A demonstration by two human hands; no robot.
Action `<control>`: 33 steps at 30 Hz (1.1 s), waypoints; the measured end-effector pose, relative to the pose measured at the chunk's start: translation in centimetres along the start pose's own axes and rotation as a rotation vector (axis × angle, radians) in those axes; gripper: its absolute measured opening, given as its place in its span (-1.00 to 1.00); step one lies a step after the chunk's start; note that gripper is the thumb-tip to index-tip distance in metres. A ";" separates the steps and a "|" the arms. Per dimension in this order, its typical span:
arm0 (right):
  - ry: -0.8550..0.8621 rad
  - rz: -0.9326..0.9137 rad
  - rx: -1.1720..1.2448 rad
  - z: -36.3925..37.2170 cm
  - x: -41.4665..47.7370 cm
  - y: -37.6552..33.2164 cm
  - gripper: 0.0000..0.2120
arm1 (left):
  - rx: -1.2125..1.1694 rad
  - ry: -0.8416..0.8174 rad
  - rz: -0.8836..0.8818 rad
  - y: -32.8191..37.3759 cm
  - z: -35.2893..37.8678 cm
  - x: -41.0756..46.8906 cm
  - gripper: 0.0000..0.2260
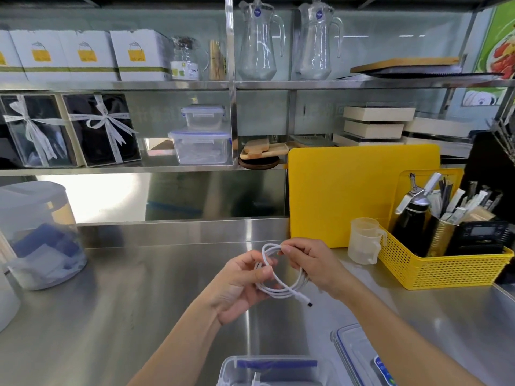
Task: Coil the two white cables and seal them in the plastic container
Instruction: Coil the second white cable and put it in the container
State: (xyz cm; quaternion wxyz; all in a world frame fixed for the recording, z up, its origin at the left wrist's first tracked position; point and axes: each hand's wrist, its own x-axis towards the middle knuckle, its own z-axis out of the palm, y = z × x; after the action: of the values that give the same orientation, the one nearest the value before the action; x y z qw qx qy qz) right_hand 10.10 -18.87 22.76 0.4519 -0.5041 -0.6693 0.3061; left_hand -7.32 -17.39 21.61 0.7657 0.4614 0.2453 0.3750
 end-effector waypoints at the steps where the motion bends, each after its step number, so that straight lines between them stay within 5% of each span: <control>1: 0.003 -0.003 0.000 0.0 0.0 -0.1 -0.79 | 0.016 0.024 0.016 -0.1 0.2 0.0 -0.89; 7: 0.034 -0.002 -0.127 0.6 -0.3 0.7 -0.80 | 0.480 0.265 0.136 -0.9 1.8 0.7 -0.83; 19: 0.012 -0.189 -0.413 2.2 -0.8 1.6 -0.80 | 0.987 0.676 0.245 -2.3 0.8 1.8 -0.75; 23: -0.006 -0.176 -0.317 2.8 -0.8 1.2 -0.82 | 0.852 0.653 0.150 -2.4 0.4 2.1 -0.94; 26: -0.003 -0.167 -0.295 3.1 -0.6 1.2 -0.85 | 0.741 0.634 0.068 -1.9 0.0 2.1 -0.86; 33: -0.044 -0.299 -0.524 2.7 -1.2 2.4 -0.79 | -0.118 0.313 -0.202 -1.5 -1.9 1.2 -0.65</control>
State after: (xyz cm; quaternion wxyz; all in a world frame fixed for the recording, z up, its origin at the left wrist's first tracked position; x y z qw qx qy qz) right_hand 8.65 -19.17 19.19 0.3320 -0.4926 -0.8019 0.0641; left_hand -7.49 -15.87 19.38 0.7776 0.3247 0.3840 0.3774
